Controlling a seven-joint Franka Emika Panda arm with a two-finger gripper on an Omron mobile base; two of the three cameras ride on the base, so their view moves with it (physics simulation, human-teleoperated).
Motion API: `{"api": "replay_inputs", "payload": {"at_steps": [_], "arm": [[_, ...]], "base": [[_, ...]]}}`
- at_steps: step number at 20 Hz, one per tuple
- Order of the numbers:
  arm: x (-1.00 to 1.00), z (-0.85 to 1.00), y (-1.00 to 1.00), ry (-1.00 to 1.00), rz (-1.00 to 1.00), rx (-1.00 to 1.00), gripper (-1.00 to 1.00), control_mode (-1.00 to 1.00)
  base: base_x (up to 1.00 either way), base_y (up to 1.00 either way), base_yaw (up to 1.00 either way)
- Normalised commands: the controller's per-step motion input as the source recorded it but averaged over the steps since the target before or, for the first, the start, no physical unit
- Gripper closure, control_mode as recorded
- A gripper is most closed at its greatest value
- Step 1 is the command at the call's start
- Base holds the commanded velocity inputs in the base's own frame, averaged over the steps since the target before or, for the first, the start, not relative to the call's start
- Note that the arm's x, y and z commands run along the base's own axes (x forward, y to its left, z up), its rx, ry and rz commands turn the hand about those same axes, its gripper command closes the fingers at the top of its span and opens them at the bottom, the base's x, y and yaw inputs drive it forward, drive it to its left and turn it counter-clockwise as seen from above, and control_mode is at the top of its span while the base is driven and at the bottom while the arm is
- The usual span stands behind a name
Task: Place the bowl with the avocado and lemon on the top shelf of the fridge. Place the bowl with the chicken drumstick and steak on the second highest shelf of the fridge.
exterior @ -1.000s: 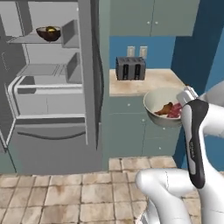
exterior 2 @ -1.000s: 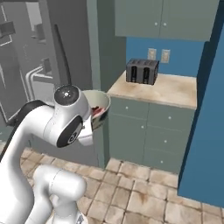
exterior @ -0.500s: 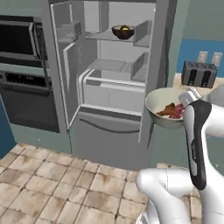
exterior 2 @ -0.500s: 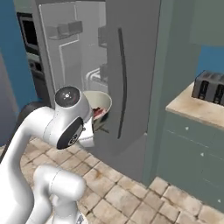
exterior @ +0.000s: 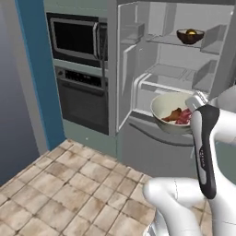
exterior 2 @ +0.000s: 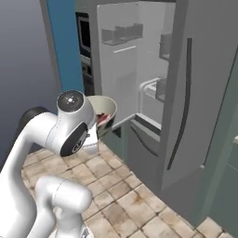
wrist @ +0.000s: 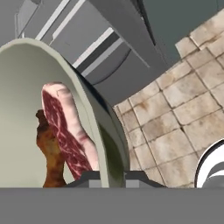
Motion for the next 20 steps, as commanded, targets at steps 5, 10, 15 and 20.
{"api": "replay_inputs", "payload": {"at_steps": [5, 10, 15, 20], "arm": [[0.00, 0.00, 0.00, 0.00, 0.00, 0.00, 1.00, 1.00], [0.00, 0.00, 0.00, 0.00, 0.00, 0.00, 1.00, 1.00], [0.00, 0.00, 0.00, 0.00, 0.00, 0.00, 1.00, 1.00], [0.00, 0.00, 0.00, 0.00, 0.00, 0.00, 1.00, 1.00]], "base": [[0.75, 0.44, -0.23], [0.97, 0.16, -0.18], [0.25, -0.15, -0.41], [0.54, 0.21, -0.43]]}}
